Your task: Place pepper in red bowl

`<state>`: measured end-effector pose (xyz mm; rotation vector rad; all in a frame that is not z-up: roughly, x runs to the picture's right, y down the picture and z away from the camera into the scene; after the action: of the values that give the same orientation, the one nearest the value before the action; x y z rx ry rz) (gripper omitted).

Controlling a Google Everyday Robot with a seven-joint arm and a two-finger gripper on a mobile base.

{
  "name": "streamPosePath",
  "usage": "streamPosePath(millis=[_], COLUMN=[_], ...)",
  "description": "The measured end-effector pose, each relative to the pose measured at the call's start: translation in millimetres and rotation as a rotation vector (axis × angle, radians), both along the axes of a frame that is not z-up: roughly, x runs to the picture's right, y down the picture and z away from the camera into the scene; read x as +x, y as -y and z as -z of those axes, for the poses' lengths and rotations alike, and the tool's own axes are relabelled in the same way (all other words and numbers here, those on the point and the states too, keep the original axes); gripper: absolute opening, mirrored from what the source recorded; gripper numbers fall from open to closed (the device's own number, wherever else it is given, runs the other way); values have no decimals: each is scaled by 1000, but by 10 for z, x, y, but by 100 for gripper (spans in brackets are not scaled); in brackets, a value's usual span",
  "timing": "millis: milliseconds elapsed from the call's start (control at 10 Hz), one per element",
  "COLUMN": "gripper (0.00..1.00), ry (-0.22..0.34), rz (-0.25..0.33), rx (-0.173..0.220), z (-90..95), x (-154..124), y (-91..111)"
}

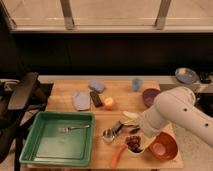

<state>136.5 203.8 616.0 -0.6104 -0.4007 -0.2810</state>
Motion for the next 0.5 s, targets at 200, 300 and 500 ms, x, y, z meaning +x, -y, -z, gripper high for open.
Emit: streamPosePath(millis=[200, 300, 500], gripper=[68, 68, 68], ry=[4, 15, 18], rz=[76, 127, 195], rx=[14, 21, 30], z=[29, 39, 51], x=[-223, -372, -495], y=[-65, -125, -233])
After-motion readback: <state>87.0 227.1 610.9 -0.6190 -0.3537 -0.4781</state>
